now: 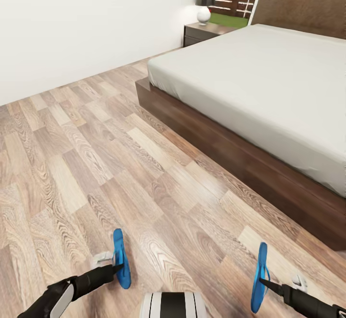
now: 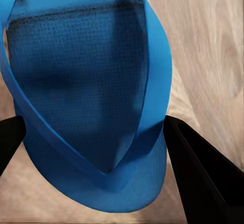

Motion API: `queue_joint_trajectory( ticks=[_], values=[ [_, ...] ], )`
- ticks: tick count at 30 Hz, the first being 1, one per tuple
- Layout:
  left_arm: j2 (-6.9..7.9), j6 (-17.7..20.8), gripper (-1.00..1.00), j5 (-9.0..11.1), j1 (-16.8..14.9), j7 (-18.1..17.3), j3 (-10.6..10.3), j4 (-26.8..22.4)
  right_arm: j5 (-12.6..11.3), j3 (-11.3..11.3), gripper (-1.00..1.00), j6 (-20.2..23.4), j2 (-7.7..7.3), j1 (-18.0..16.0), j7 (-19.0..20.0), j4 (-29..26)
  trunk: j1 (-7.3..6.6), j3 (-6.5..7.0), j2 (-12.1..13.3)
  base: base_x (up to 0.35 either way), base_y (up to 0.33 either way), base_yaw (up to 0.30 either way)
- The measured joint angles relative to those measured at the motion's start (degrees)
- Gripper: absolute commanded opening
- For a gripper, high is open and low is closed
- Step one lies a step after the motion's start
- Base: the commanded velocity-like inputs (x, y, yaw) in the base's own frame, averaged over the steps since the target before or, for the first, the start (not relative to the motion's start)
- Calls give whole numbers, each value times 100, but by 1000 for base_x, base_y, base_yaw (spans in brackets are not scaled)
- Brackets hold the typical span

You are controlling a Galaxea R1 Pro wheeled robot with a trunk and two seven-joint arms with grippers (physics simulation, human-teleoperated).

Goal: In the bedroom, move the book from the bed onto either nightstand, and place the two sandals side by side next to the bed.

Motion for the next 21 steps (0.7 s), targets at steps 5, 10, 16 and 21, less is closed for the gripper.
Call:
queue_joint_trajectory(
  ticks=[5, 10, 16, 21],
  values=[
    [-183, -580, -100, -718, 2, -139, -103, 349, 119, -13, -100, -234, 8, 0, -9, 184, -13, 111, 7, 0, 0, 0],
    [-171, -703, -100, -834, 2, -253, -94, 398, 130, -14, -100, -299, 11, 0, -10, 222, -26, 222, 13, 0, 0, 0],
    [-171, -741, -100, -849, 2, -216, -89, 414, 123, -20, -100, -308, 11, 0, -27, 227, -41, 355, 21, 0, 0, 0],
    [-183, -756, -100, -850, 2, -199, -88, 419, 124, -15, -100, -316, 12, 0, -44, 229, -54, 466, 28, 0, 0, 0]
  ],
)
